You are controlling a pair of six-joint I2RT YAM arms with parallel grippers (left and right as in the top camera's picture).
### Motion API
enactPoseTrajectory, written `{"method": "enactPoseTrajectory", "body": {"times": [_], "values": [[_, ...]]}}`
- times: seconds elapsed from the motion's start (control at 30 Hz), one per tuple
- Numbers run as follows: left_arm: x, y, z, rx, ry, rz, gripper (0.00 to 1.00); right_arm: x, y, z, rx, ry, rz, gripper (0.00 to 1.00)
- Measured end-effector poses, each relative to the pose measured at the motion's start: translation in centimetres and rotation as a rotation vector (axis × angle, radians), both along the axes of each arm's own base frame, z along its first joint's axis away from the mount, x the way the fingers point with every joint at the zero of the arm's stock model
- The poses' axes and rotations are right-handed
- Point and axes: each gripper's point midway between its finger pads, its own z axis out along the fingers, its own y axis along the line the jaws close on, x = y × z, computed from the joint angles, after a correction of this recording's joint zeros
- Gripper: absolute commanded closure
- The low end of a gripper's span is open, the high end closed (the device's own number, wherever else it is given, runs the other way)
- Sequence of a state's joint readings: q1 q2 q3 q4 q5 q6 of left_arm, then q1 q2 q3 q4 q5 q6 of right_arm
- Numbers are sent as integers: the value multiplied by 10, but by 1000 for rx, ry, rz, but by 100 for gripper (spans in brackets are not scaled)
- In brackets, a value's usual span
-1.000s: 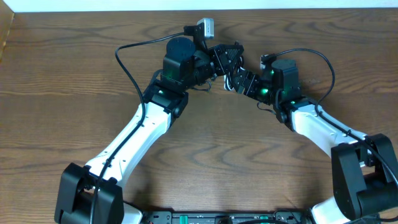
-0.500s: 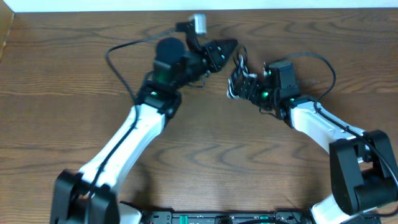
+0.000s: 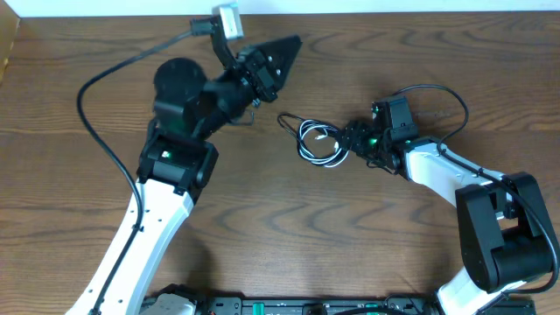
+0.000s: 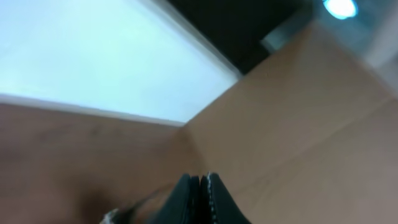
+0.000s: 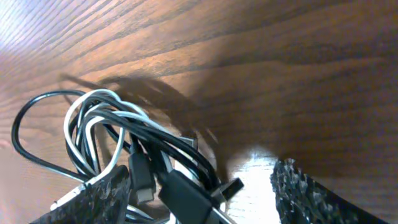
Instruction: Untangle cables
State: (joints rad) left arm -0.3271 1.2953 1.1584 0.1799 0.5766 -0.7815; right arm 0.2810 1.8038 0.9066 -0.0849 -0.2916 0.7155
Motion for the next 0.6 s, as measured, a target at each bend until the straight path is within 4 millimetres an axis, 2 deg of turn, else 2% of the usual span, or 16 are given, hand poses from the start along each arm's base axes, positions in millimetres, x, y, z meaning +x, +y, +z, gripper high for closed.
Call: {"method": "enactPoseTrajectory", "body": {"times": [0.17, 0.23, 0.37, 0.5, 0.6], "values": [[2, -1, -78, 147, 236, -13, 92, -1, -1, 3, -34, -16, 55, 28], [2, -2, -109, 210, 310, -28, 93, 1, -4, 10, -39, -30, 57, 28], [4, -9, -151, 300, 375, -70, 93, 15, -23, 43, -27, -105, 17, 28], [1, -28, -185, 377, 408, -123, 92, 29, -57, 85, -16, -203, -51, 28], [2, -36, -212, 440, 430, -128, 89, 29, -78, 102, -19, -239, -74, 28]]}}
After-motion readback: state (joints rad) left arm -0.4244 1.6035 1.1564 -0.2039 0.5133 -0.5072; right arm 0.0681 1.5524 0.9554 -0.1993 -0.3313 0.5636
